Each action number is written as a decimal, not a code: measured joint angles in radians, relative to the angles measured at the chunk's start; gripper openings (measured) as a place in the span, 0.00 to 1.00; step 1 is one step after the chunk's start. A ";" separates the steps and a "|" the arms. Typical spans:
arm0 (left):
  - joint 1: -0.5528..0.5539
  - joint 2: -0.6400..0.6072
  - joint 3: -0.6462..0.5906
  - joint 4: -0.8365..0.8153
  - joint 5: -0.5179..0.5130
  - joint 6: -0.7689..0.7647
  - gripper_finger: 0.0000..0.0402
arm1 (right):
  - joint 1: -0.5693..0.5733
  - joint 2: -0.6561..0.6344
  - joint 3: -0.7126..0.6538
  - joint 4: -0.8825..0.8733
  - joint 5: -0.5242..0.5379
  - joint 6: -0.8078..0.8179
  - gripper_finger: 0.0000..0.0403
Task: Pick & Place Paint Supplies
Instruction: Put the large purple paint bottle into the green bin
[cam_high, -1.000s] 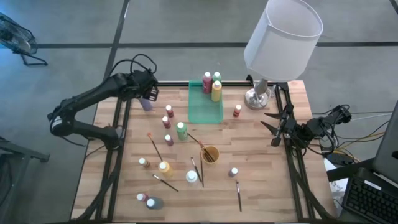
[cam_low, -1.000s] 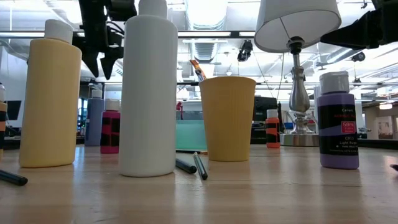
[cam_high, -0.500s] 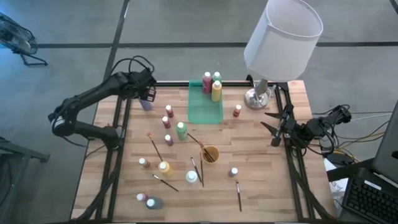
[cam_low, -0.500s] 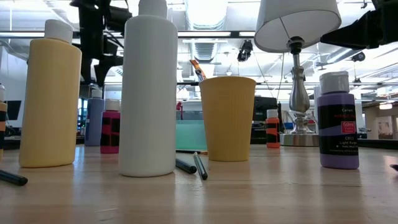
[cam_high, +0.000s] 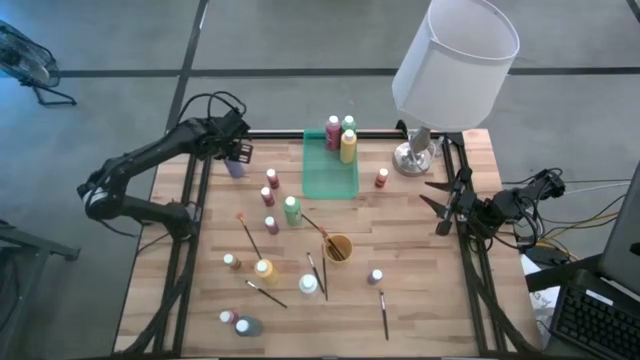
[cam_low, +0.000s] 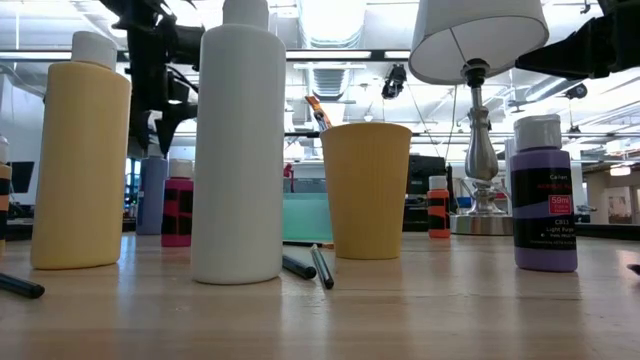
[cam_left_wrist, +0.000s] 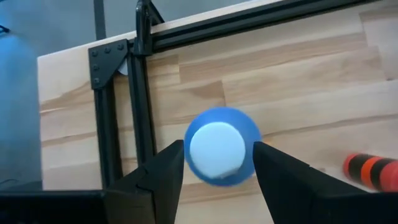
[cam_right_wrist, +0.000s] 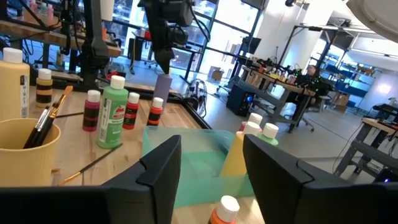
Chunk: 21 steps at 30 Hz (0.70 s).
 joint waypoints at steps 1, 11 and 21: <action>0.004 0.000 -0.004 0.007 0.006 0.007 0.49 | 0.000 0.000 0.000 0.000 0.000 0.000 0.41; 0.022 0.000 -0.039 0.063 0.010 0.027 0.49 | 0.000 0.000 0.000 0.000 0.000 0.000 0.34; 0.022 -0.001 -0.042 0.072 0.010 0.044 0.43 | 0.000 0.000 0.000 0.000 0.000 0.000 0.27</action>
